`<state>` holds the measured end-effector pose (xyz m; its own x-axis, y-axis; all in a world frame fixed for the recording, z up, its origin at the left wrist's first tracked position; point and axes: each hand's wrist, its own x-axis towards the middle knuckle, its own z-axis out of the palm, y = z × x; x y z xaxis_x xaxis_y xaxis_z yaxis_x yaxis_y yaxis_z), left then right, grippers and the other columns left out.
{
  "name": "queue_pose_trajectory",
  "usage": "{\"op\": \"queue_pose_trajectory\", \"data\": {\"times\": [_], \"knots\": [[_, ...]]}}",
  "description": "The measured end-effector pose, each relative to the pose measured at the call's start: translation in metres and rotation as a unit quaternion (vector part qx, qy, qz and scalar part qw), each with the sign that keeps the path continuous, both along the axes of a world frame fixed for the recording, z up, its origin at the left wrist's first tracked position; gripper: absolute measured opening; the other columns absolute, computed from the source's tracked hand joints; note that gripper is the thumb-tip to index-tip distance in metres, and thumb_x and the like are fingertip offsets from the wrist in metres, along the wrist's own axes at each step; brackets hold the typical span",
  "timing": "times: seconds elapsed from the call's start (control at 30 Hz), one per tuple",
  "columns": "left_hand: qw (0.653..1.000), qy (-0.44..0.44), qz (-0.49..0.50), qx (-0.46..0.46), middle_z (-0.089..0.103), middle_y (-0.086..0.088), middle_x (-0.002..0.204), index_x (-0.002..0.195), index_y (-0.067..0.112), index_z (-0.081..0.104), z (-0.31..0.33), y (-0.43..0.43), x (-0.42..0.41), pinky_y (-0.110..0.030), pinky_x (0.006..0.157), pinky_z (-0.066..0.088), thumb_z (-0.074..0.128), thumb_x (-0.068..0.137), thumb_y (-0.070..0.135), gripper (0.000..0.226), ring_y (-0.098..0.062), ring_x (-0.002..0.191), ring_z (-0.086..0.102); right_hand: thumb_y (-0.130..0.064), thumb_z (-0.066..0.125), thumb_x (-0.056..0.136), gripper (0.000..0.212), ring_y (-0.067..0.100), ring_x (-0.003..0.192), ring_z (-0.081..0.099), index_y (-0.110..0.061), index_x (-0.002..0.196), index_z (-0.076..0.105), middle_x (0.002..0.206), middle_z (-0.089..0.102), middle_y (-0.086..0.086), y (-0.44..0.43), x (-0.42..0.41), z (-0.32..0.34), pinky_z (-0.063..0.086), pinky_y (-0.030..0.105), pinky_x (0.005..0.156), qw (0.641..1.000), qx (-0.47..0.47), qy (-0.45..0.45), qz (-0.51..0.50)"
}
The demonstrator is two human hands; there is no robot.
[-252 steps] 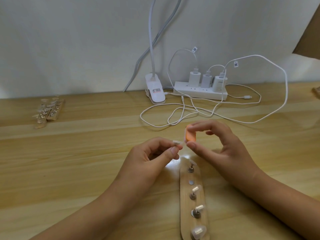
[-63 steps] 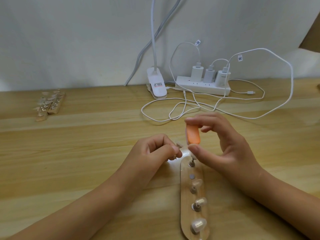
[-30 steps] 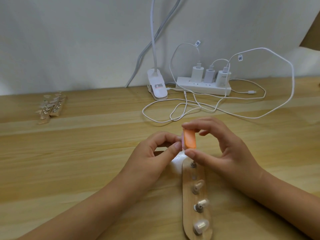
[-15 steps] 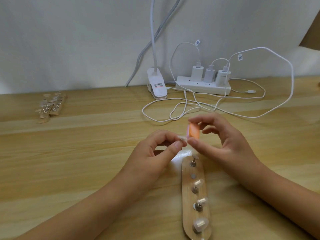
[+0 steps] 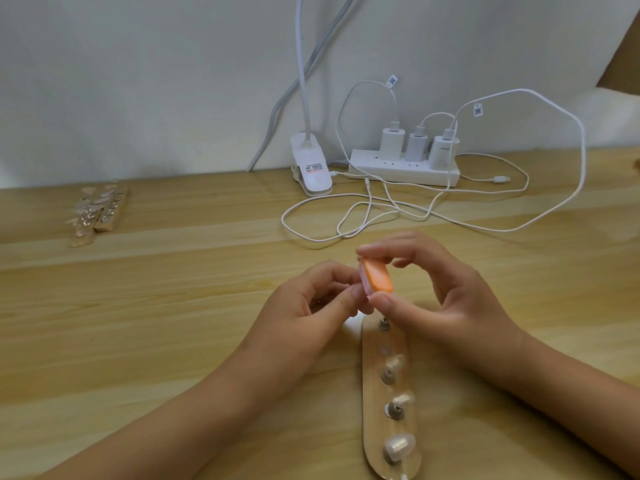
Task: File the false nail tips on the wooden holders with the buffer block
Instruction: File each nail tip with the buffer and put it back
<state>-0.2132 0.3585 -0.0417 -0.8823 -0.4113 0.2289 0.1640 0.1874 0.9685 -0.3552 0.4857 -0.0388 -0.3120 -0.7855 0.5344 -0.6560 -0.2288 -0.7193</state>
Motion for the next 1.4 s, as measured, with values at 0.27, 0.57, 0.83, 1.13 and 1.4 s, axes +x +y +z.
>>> {"op": "queue_pose_trajectory", "data": {"times": [0.27, 0.57, 0.83, 1.13, 1.4], "knots": [[1.0, -0.009, 0.008, 0.003, 0.071, 0.004, 0.079, 0.087, 0.022, 0.07, -0.0009, -0.0016, 0.0002, -0.015, 0.076, 0.048, 0.063, 0.091, 0.023, 0.008, -0.006, 0.079, 0.066, -0.038, 0.067, 0.081, 0.039, 0.018, 0.112, 0.058, -0.024, 0.118, 0.064, 0.114, 0.065, -0.01, -0.0011, -0.0011, 0.0002, 0.041, 0.023, 0.097, 1.0, 0.003, 0.011, -0.026], [1.0, -0.01, 0.02, -0.004, 0.071, 0.006, 0.078, 0.087, 0.025, 0.069, -0.0022, -0.0009, -0.0002, -0.016, 0.077, 0.049, 0.06, 0.084, 0.029, 0.01, -0.005, 0.079, 0.066, -0.039, 0.067, 0.081, 0.038, 0.018, 0.112, 0.059, -0.026, 0.117, 0.064, 0.114, 0.065, -0.012, -0.0022, -0.0029, 0.0004, 0.045, 0.031, 0.096, 0.999, 0.007, -0.006, -0.033], [1.0, 0.0, 0.021, -0.001, 0.07, 0.006, 0.077, 0.089, 0.023, 0.069, -0.0025, -0.0025, -0.0001, -0.012, 0.074, 0.047, 0.06, 0.085, 0.028, 0.011, -0.003, 0.077, 0.065, -0.035, 0.067, 0.083, 0.038, 0.02, 0.114, 0.058, -0.024, 0.12, 0.063, 0.115, 0.063, -0.013, -0.0008, -0.0008, -0.0009, 0.044, 0.029, 0.097, 1.0, -0.003, 0.02, -0.022], [0.999, -0.007, 0.015, -0.033, 0.07, 0.006, 0.082, 0.089, 0.032, 0.068, -0.0023, -0.0025, -0.0002, -0.017, 0.077, 0.048, 0.058, 0.087, 0.032, 0.01, -0.006, 0.082, 0.065, -0.032, 0.066, 0.086, 0.036, 0.021, 0.115, 0.057, -0.022, 0.121, 0.062, 0.117, 0.063, -0.006, 0.0008, 0.0019, -0.0005, 0.043, 0.026, 0.096, 0.999, -0.01, 0.043, 0.002], [0.999, -0.007, 0.027, -0.038, 0.071, 0.002, 0.087, 0.088, 0.037, 0.067, -0.004, -0.0032, -0.0005, -0.035, 0.081, 0.051, 0.061, 0.085, 0.039, 0.007, -0.018, 0.087, 0.066, -0.033, 0.072, 0.085, 0.034, 0.016, 0.115, 0.058, -0.027, 0.118, 0.065, 0.116, 0.065, -0.013, 0.0, 0.0001, 0.0001, 0.044, 0.024, 0.094, 1.0, 0.018, 0.018, -0.018]]}}
